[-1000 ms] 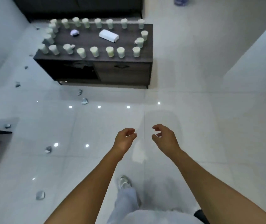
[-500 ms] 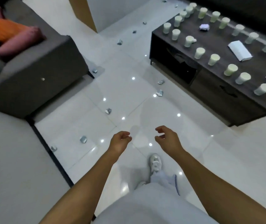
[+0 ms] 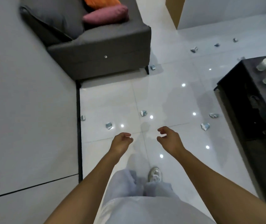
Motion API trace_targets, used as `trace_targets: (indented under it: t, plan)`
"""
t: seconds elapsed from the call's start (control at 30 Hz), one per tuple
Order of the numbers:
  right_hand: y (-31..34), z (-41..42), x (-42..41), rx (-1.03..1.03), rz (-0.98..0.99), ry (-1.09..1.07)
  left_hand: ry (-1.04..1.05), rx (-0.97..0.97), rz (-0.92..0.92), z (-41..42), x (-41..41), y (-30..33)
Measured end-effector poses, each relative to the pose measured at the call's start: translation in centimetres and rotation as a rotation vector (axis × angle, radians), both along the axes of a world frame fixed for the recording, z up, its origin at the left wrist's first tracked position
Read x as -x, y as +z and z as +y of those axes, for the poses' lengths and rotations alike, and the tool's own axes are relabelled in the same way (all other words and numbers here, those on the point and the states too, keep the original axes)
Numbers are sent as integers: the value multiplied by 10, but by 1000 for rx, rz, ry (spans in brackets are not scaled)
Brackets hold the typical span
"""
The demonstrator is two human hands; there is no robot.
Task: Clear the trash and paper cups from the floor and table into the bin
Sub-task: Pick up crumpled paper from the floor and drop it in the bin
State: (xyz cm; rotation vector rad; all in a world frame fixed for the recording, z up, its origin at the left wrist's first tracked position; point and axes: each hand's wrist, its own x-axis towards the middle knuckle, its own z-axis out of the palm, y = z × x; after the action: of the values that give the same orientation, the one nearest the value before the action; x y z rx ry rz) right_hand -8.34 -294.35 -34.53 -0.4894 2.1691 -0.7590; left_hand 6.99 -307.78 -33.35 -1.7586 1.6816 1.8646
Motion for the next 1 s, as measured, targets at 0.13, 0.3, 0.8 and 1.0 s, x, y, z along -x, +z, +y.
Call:
trace_targets:
  t: [0.13,0.3,0.8,1.0]
  plan:
    - [-10,-61,1,-11,-28,136,129,13,-5,-40,-17,-9]
    - [-22,-137,-16,-26,-52,232,209,-15,-40,-99,-48,-25]
    - [-72,-360,-58,-126,-99,232,252,-67,-115,-346,-96,-85]
    - [-126,-411,-46,-207,-111,355,333,-81,-108,-382,-88,-125]
